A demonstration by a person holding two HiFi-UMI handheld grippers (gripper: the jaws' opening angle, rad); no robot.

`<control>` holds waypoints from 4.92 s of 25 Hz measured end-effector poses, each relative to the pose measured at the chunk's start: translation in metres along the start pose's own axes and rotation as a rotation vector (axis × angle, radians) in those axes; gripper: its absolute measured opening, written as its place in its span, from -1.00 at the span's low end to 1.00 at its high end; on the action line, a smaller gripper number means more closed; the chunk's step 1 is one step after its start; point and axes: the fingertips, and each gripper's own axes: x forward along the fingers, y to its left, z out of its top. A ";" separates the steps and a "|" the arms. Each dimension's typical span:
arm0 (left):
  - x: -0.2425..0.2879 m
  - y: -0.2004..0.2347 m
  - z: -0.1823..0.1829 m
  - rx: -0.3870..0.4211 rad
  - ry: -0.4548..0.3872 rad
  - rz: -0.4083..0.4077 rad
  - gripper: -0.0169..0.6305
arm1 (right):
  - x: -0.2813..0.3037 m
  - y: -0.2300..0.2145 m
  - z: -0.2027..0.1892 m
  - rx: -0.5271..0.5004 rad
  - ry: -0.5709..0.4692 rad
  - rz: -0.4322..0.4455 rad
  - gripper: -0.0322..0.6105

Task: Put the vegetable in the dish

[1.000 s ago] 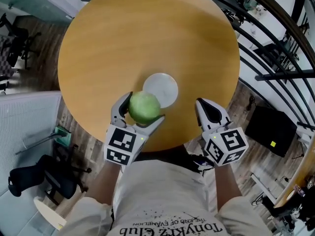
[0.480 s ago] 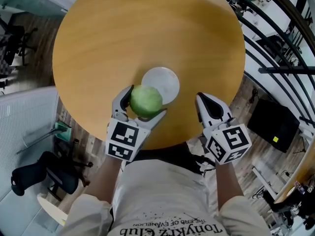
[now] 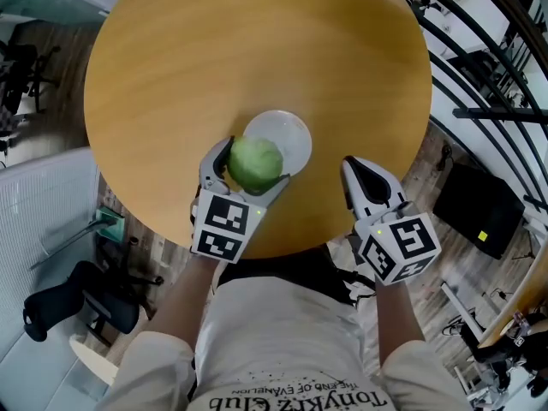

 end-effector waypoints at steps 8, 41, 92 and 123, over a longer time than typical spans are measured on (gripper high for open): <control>0.025 -0.002 -0.007 0.034 0.059 -0.012 0.58 | 0.001 -0.008 -0.005 0.024 0.011 -0.010 -0.83; 0.085 -0.001 -0.033 0.132 0.210 -0.026 0.58 | 0.013 -0.028 -0.016 0.091 0.025 -0.031 -0.83; 0.090 -0.006 -0.030 0.155 0.223 -0.084 0.57 | 0.016 -0.023 -0.013 0.094 0.038 -0.022 -0.83; -0.070 -0.023 0.028 -0.008 -0.100 0.030 -0.74 | -0.045 0.040 0.017 -0.039 -0.017 0.024 -0.83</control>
